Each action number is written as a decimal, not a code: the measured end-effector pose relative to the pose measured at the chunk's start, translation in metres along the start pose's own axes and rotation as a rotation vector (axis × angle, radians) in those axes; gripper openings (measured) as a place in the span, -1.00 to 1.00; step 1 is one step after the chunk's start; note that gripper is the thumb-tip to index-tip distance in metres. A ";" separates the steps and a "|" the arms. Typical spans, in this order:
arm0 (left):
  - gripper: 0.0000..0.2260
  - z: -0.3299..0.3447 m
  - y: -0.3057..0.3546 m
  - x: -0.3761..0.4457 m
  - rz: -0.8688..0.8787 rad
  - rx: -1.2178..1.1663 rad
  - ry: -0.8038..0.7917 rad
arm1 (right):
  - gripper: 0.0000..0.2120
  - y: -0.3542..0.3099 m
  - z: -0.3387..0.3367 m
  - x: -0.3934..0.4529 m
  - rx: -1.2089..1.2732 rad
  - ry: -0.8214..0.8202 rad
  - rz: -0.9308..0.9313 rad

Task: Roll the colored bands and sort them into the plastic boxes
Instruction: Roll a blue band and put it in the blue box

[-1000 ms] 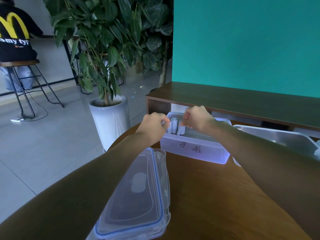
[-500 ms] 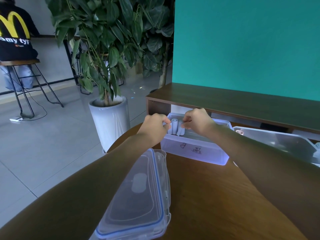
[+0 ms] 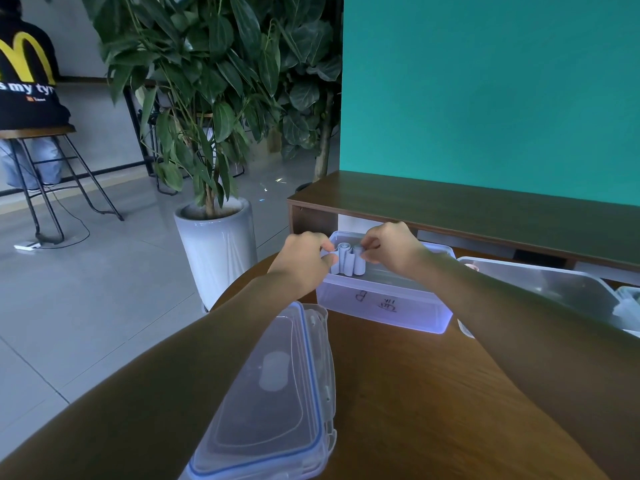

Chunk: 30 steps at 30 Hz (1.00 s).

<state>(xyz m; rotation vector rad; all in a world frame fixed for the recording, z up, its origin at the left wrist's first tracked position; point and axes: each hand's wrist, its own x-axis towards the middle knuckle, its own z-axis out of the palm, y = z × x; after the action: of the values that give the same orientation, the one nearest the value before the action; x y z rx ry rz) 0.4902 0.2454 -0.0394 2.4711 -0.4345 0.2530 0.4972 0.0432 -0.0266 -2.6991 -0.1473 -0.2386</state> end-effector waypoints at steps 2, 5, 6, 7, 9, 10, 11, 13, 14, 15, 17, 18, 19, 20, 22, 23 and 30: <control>-0.80 -0.002 0.001 -0.001 0.005 0.000 0.015 | -0.82 0.001 -0.001 -0.001 -0.005 0.008 0.000; -0.80 -0.008 0.005 -0.005 0.026 -0.005 0.046 | -0.79 -0.001 -0.004 -0.001 0.012 0.016 0.015; -0.81 -0.010 0.006 -0.006 0.032 -0.009 0.056 | -0.79 -0.002 -0.006 -0.001 0.002 0.014 0.020; -0.82 -0.012 0.007 -0.006 0.036 -0.012 0.065 | -0.80 -0.003 -0.007 -0.002 -0.012 0.012 0.023; -0.84 -0.015 0.009 -0.007 0.042 -0.015 0.078 | -0.82 -0.003 -0.009 -0.003 -0.017 0.014 0.029; -0.84 -0.016 0.010 -0.007 0.046 -0.013 0.081 | -0.82 -0.004 -0.010 -0.004 -0.010 0.015 0.033; -0.84 -0.017 0.011 -0.007 0.050 -0.010 0.084 | -0.82 -0.005 -0.012 -0.005 -0.004 0.016 0.038; -0.84 -0.019 0.016 -0.009 0.050 -0.010 0.091 | -0.83 -0.007 -0.018 -0.010 0.025 0.028 0.048; -0.84 -0.020 0.019 -0.011 0.052 -0.013 0.094 | -0.84 -0.008 -0.021 -0.014 0.049 0.037 0.052; -0.84 -0.022 0.022 -0.013 0.055 -0.017 0.096 | -0.85 -0.008 -0.026 -0.020 0.075 0.046 0.052; -0.84 -0.024 0.031 -0.019 0.054 -0.026 0.094 | -0.86 -0.010 -0.036 -0.034 0.143 0.063 0.058; -0.83 -0.025 0.035 -0.023 0.049 -0.029 0.092 | -0.87 -0.010 -0.042 -0.042 0.192 0.072 0.066; -0.83 -0.026 0.041 -0.027 0.048 -0.031 0.091 | -0.90 -0.011 -0.049 -0.051 0.246 0.079 0.070; -0.83 -0.028 0.047 -0.032 0.052 -0.035 0.091 | -0.93 -0.011 -0.057 -0.062 0.301 0.085 0.072; -0.84 -0.029 0.060 -0.043 0.065 -0.065 0.094 | -0.93 -0.013 -0.072 -0.087 0.410 0.103 0.076; -0.84 -0.029 0.068 -0.049 0.072 -0.076 0.096 | -0.90 -0.013 -0.079 -0.102 0.460 0.117 0.080; -0.84 -0.007 0.136 -0.116 0.114 -0.148 0.062 | -0.95 0.003 -0.107 -0.237 0.612 0.212 0.151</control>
<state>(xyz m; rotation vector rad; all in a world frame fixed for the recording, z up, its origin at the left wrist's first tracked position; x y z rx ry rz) 0.3324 0.1753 0.0069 2.2906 -0.5491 0.3312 0.2496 -0.0206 0.0229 -2.0515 0.0440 -0.3633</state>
